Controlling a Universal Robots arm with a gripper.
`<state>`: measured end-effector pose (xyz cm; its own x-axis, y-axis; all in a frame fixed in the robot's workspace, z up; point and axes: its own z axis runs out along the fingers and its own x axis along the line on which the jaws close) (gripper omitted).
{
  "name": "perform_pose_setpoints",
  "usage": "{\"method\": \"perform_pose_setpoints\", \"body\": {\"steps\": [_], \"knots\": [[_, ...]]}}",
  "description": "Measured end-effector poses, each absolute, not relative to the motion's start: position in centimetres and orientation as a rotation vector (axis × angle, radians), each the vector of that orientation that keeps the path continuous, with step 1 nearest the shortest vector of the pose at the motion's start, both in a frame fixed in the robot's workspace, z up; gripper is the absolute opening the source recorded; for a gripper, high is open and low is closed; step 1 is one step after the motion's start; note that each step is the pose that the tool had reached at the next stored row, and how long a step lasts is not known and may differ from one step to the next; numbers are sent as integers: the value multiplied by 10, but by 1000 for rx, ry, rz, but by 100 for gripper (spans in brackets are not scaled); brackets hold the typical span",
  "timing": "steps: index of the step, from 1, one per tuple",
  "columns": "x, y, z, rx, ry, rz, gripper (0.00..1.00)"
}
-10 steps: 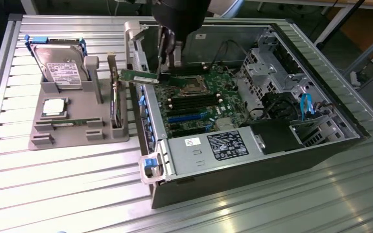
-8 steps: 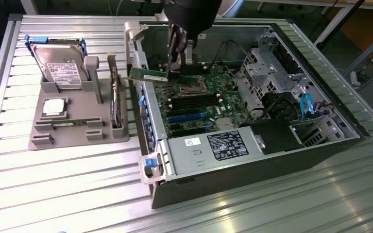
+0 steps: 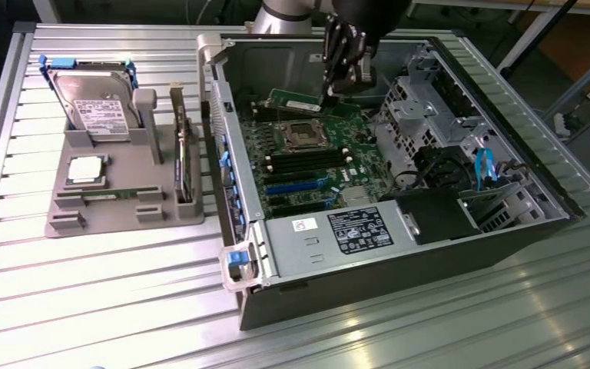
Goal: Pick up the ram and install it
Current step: 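Pick up the ram and move it above insertion slot, then insert the ram into the slot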
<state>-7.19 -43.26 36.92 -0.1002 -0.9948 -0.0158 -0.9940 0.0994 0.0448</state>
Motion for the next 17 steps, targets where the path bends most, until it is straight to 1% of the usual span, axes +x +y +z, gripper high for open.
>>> {"method": "perform_pose_setpoints", "body": {"steps": [1,5,9,10,11,12,13,14,15,17], "knots": [[-56,-424,369,2094,-2315,-68,11],[-9,-405,366,2092,-2313,-64,11],[-3,-405,366,2092,-2313,-63,11],[-3,-405,366,2104,-2325,-39,11],[-3,-405,365,2127,-2350,13,11],[-3,-405,365,2143,-2368,52,11],[-3,-405,365,2165,-2391,106,11],[-3,-405,365,2179,-2406,141,11],[-3,-405,365,2199,-2428,189,11],[-3,-405,365,2200,-2427,189,11]]}}
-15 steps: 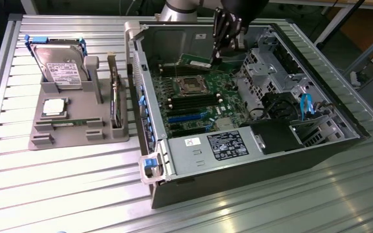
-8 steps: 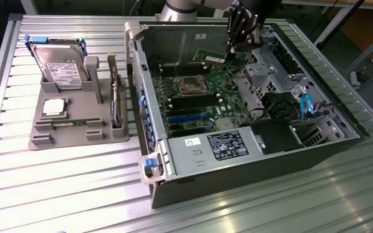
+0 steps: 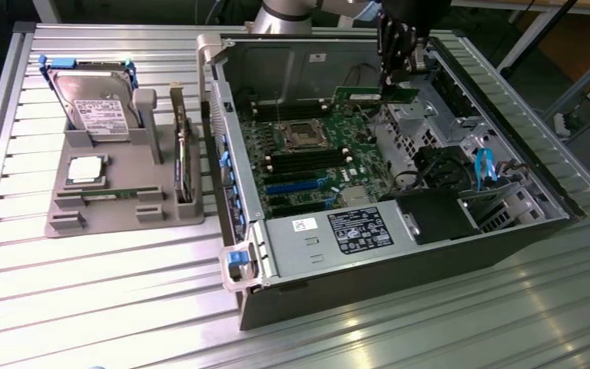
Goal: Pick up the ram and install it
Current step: 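Insert the ram into the slot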
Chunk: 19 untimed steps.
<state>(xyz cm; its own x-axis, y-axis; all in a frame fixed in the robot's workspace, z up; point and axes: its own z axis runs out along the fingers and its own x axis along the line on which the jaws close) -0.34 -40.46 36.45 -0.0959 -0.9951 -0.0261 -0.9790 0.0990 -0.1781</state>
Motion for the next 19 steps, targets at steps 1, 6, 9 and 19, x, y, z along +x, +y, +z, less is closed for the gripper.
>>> {"method": "perform_pose_setpoints", "body": {"steps": [1,6,9,19], "knots": [[-8,-405,361,-2020,2213,-172,11],[-17,-405,334,-2132,2099,-159,11],[-36,-405,316,-2133,2098,-159,11],[-60,-406,286,-2133,2098,-159,11]]}}
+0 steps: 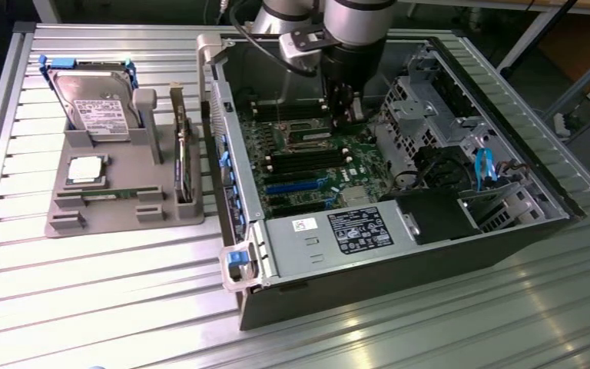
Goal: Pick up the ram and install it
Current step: 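Insert the ram into the slot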
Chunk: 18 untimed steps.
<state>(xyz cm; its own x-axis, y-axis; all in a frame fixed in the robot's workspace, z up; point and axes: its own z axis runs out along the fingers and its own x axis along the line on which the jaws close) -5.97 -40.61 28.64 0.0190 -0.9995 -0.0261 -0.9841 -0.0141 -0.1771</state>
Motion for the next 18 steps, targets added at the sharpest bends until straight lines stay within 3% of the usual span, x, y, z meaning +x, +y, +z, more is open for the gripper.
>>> {"method": "perform_pose_setpoints", "body": {"steps": [4,8,11,18], "knots": [[-67,-407,276,-2133,2098,-159,11],[-68,-429,266,-2133,2098,-159,11],[-68,-428,247,-2133,2098,-159,11],[-71,-422,245,-2117,2115,-161,11]]}}
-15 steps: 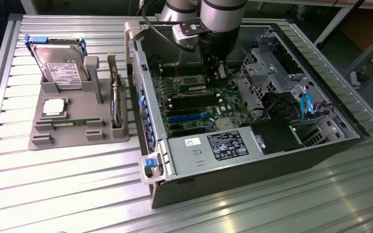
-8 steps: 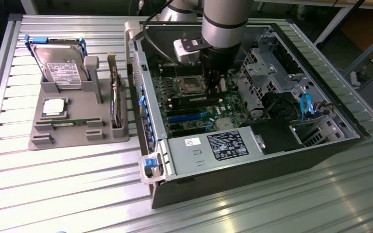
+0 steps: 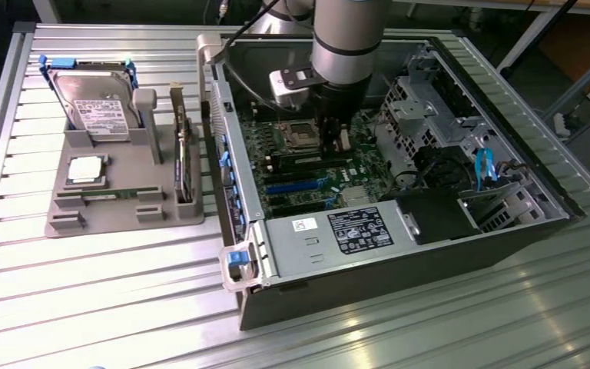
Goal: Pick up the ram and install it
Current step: 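Insert the ram into the slot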
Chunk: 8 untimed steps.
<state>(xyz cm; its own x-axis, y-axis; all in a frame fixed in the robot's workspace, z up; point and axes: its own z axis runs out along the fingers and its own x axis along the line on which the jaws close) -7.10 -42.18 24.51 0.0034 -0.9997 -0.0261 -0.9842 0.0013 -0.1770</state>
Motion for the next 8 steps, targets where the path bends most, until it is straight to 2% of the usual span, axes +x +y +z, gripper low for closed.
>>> {"method": "perform_pose_setpoints", "body": {"steps": [8], "knots": [[-74,-415,238,-2107,2126,-162,11]]}}
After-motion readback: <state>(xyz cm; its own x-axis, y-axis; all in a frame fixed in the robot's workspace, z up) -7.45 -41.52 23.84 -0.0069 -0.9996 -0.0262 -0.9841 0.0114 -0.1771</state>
